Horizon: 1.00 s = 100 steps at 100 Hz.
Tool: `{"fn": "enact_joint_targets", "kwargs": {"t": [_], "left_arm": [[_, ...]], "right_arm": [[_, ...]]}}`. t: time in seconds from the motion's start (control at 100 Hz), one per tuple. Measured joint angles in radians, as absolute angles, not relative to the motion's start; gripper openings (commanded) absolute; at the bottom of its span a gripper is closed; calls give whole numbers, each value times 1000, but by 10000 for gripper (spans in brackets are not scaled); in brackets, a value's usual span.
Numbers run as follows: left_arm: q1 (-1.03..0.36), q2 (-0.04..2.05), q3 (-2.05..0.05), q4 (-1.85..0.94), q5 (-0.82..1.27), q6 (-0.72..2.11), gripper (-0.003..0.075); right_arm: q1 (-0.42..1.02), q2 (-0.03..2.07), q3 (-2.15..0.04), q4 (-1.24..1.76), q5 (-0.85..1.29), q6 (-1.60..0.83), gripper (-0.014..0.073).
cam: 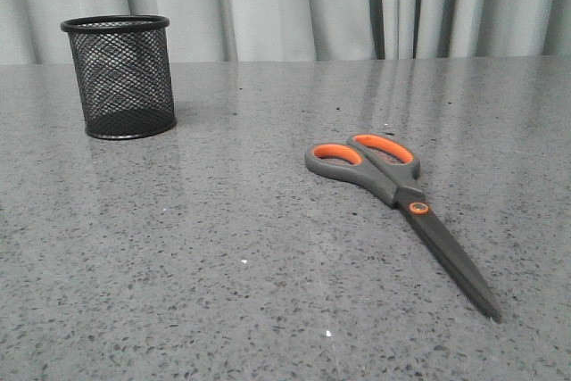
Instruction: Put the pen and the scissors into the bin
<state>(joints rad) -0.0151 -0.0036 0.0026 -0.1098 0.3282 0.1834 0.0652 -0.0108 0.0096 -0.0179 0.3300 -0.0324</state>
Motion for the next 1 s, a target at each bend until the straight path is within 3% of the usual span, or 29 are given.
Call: {"fn": "enact_joint_targets", "kwargs": {"t": [0.71, 1.0], "left_arm": [[-15, -4, 3, -110, 328, 183, -19], [-15, -4, 3, -110, 328, 183, -19]], "right_arm": [[65, -11, 10, -44, 313, -32, -58], [65, -11, 10, -56, -111, -25, -58]]}}
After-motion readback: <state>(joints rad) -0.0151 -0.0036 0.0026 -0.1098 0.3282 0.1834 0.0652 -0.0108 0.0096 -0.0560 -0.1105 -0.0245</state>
